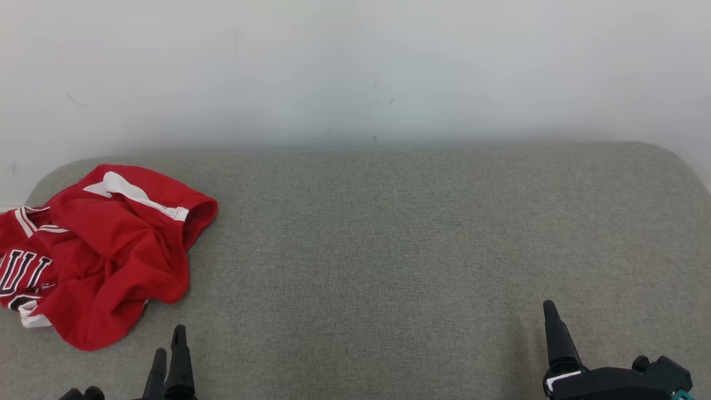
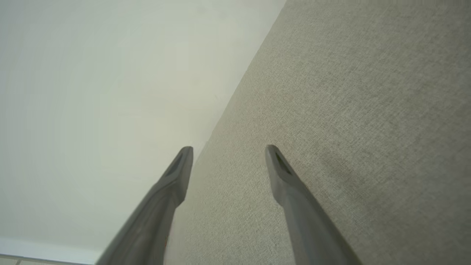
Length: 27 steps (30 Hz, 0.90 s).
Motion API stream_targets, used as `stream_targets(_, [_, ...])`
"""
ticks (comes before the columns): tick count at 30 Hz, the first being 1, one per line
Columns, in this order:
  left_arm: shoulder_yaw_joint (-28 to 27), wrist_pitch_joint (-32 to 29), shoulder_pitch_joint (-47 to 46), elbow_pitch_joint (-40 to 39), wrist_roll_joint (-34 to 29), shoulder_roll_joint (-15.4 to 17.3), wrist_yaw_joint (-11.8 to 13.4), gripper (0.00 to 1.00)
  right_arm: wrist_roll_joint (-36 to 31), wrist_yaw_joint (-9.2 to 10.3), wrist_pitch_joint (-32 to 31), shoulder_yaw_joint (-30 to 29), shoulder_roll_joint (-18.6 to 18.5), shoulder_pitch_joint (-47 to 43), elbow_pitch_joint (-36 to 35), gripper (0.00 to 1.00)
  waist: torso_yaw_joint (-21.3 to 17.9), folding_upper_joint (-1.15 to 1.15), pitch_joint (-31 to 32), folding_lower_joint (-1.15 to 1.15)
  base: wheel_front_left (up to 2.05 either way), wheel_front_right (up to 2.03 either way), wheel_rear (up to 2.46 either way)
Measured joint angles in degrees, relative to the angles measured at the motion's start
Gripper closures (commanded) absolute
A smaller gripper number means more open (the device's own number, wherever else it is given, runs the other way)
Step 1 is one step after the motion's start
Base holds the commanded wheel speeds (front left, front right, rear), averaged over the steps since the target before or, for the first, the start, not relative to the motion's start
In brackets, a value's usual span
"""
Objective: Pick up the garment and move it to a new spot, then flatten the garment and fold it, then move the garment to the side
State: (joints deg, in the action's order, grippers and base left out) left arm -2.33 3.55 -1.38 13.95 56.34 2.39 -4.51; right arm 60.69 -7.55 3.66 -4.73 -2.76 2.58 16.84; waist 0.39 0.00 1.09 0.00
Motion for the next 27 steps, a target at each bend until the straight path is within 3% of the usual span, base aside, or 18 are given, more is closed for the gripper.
stream_targets(12, [1.41, 2.24, 0.57, -1.72, -14.54, 0.05, 1.76, 0.0, -16.81, 0.0, 2.19, 0.22, 0.0, -0.24, -0.96, 0.0, -0.09, 0.0, -0.05, 0.0, 0.0, 0.0, 0.0])
stream_targets(27, [4.12, 4.56, 0.98, -2.71, -27.54, 1.12, 3.07, 0.0, -29.78, 0.0, 4.54, -0.93, -0.02, -0.48, -0.24, 0.0, 0.06, 0.0, 0.0, 0.0, 0.0, 0.0, 0.0])
